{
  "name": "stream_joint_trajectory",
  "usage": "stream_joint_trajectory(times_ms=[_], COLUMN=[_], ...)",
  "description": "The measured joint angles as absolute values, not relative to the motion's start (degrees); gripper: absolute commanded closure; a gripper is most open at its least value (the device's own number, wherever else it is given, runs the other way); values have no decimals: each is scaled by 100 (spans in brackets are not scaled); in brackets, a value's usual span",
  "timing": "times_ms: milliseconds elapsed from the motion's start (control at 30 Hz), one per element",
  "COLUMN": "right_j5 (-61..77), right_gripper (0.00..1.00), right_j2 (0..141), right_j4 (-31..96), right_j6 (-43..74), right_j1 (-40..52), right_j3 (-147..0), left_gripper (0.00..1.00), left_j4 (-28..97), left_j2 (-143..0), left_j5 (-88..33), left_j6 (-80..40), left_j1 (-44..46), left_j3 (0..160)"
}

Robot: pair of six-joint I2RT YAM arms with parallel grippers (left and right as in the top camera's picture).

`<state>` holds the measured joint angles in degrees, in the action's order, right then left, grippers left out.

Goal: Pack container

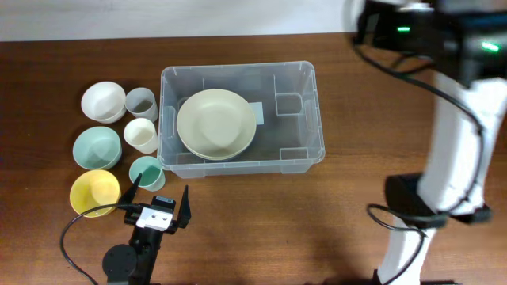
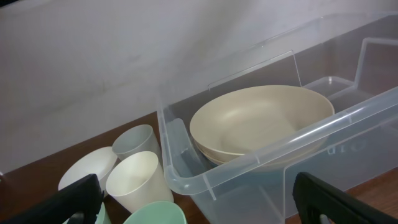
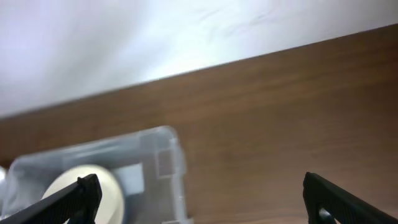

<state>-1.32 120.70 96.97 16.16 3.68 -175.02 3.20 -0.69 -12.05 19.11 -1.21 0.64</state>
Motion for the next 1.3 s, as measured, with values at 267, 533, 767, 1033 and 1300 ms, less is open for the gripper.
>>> stream_joint_trajectory(times_ms=[267,533,767,1033,1300], right_j5=[-152,-198,-200,8,95], right_gripper=[1,1,1,1,1], right_j2=[10812,9843,9758,9767,9767], right_j4=[9699,9686,9048,8458,8276], right_j6=[1444,1337,1286,1284,1284], right_j1=[-635,-1664,-2628,-3240,-3256], right_j3=[-15373,-12105,-10355,-9507,-9467], left_gripper=[0,0,0,0,0], left_j4=[320,320,320,320,320], left_j2=[-69,-69,-69,-69,-69], left_j5=[-1203,-1203,-1205,-1205,-1203], left_j6=[1909,1909,1909,1909,1909], left_j1=[-121,-121,-121,-121,-121], left_j3=[64,64,64,64,64])
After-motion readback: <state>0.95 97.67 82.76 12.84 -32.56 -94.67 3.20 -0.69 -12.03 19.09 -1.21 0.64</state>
